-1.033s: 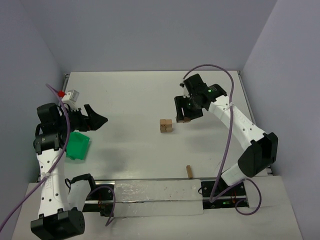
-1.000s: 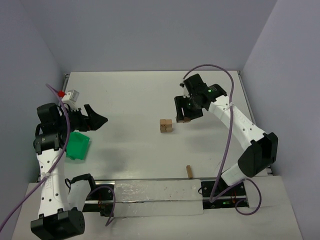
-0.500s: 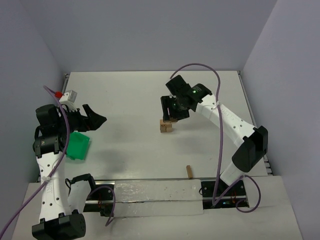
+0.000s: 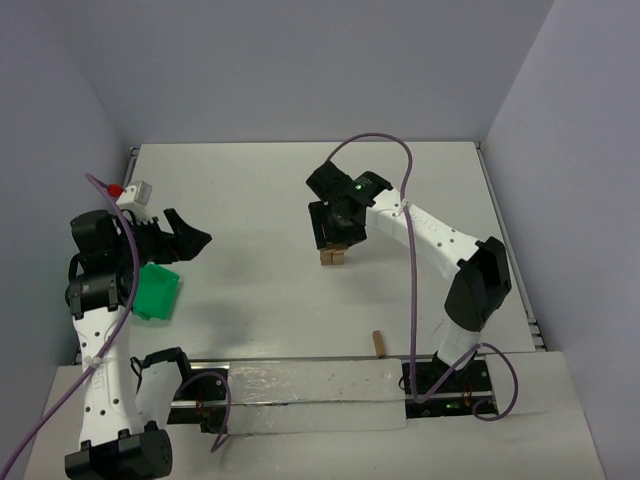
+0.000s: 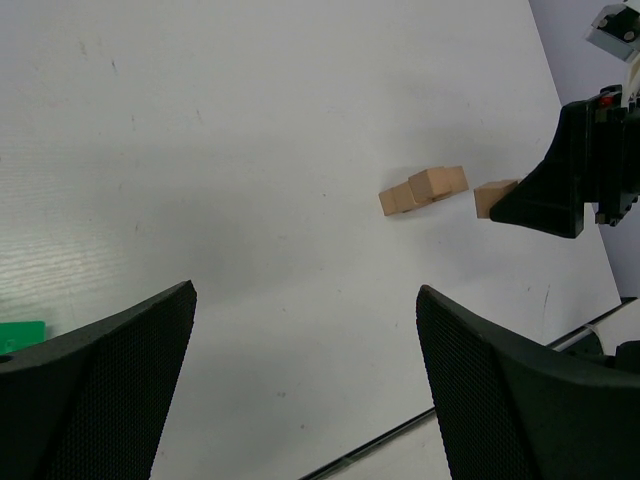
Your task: Build the wood block tower
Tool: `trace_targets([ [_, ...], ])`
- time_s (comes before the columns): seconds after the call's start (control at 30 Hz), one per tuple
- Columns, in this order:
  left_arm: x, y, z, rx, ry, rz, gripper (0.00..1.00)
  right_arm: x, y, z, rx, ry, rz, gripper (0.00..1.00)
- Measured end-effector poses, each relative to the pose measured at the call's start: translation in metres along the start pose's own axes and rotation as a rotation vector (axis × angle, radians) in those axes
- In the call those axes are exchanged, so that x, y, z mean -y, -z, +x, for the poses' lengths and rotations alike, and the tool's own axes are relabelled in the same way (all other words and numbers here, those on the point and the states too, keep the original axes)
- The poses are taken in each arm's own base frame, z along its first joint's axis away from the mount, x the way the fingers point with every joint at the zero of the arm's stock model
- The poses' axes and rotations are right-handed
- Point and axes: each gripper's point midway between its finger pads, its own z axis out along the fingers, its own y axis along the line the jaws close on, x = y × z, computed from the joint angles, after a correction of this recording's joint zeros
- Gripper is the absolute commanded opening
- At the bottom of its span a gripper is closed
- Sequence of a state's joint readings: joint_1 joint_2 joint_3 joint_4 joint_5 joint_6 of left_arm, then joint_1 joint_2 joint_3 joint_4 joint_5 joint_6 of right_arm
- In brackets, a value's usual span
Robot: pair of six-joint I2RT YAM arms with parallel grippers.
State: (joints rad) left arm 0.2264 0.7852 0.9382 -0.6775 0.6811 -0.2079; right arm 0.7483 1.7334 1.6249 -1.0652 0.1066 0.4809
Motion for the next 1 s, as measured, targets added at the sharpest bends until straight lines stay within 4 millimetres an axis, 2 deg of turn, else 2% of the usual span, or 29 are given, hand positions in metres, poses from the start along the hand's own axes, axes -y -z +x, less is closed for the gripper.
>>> trace_targets([
  [0.3, 0.000, 0.000, 0.000, -0.001, 0.004, 0.000, 0.97, -0.001, -0.013, -0.010, -0.010, -0.014, 0.024, 0.00],
  [0.63, 0.000, 0.000, 0.000, -0.001, 0.011, 0.000, 0.97, 0.009, -0.032, -0.010, -0.054, -0.036, 0.053, 0.00],
  [1.0, -0.002, -0.003, 0.002, -0.012, 0.026, -0.002, 0.97, 0.011, -0.035, -0.018, -0.059, -0.056, 0.047, 0.05],
])
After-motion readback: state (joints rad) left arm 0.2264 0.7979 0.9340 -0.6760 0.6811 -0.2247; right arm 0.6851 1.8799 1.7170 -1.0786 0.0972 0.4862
